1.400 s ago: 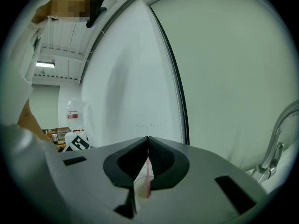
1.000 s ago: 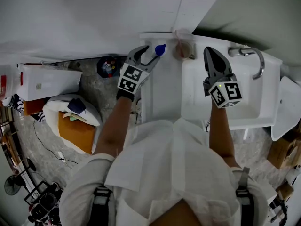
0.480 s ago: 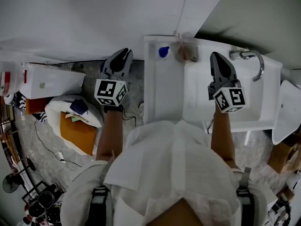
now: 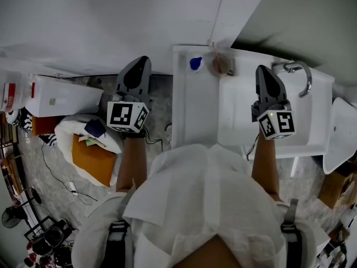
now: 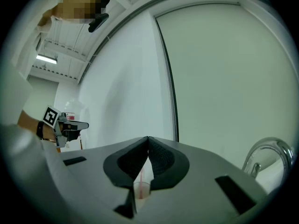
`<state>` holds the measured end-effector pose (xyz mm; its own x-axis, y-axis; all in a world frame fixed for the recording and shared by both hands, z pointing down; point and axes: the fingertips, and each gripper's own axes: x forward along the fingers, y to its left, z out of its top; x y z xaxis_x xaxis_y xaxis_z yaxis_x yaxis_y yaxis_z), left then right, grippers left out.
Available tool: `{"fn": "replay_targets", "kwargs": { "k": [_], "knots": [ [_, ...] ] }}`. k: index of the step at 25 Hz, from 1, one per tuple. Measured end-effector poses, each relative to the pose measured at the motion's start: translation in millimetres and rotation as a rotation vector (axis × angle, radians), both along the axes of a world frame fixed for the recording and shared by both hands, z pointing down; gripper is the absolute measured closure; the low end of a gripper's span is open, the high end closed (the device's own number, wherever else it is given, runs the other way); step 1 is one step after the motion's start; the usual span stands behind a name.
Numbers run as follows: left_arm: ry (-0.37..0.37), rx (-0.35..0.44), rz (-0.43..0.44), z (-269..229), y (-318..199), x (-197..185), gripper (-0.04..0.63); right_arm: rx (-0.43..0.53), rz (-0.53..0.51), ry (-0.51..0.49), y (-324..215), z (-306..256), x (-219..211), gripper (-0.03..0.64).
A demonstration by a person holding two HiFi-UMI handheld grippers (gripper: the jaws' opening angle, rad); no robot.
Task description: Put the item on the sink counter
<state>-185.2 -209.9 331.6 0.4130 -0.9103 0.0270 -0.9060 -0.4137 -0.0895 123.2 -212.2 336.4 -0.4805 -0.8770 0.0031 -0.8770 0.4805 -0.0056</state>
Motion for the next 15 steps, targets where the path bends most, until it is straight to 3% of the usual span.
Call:
{"fn": "replay_targets", "kwargs": {
  "k": [15],
  "knots": [
    [-0.018,-0.022,0.02,3.9,6.9,5.8,0.571,-0.02,0.025,0.033,5.4,4.5,9.1,0.607]
  ]
}}
